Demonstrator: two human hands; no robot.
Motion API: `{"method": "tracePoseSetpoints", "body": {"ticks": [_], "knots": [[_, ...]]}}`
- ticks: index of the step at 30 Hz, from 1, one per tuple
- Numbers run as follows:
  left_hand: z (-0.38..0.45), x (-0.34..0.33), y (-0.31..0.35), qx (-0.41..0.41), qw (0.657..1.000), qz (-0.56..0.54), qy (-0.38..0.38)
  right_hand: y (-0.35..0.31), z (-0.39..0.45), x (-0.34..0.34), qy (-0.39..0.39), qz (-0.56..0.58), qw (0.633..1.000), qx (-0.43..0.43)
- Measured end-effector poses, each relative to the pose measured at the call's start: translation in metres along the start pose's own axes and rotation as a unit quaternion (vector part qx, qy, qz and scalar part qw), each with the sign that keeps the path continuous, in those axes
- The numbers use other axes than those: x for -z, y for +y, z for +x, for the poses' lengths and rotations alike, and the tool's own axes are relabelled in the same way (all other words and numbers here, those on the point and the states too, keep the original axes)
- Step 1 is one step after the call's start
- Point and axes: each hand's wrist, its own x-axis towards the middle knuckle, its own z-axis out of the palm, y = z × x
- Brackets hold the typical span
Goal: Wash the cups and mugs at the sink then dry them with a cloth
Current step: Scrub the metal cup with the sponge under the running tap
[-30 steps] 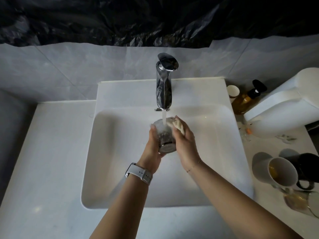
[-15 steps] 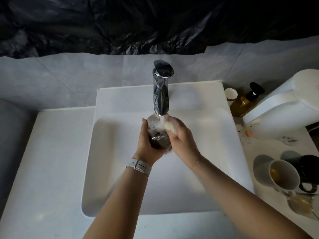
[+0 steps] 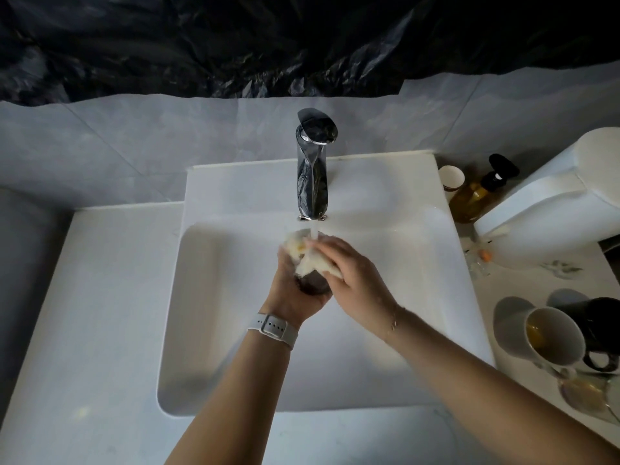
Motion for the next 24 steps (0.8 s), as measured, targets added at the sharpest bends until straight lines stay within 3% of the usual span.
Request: {"method": "tracePoseSetpoints", "body": {"ticks": [4, 10, 14, 20, 24], "knots": [[-0.005, -0.012, 0.006, -0.001, 0.998, 0.066, -0.022, 0.018, 0.023, 0.010, 0.030, 0.030, 0.997, -0.065], [0.001, -0.003, 0.003, -0.080, 0.996, 0.037, -0.013, 0.008, -0.009, 0.001, 0.014, 0.042, 0.999, -0.030], [0.000, -0.015, -0.010, -0.121, 0.990, 0.063, -0.037, 0.015, 0.009, 0.007, 0.035, 0.104, 0.984, -0.142], [-0.004, -0.005, -0.007, -0.127, 0.983, 0.101, -0.081, 0.012, -0.019, -0.006, 0.053, 0.193, 0.972, -0.123], [-0.015, -0.002, -0.011, -0.175, 0.959, 0.220, -0.037, 0.011, -0.002, 0.003, 0.130, 0.302, 0.924, -0.194]]}}
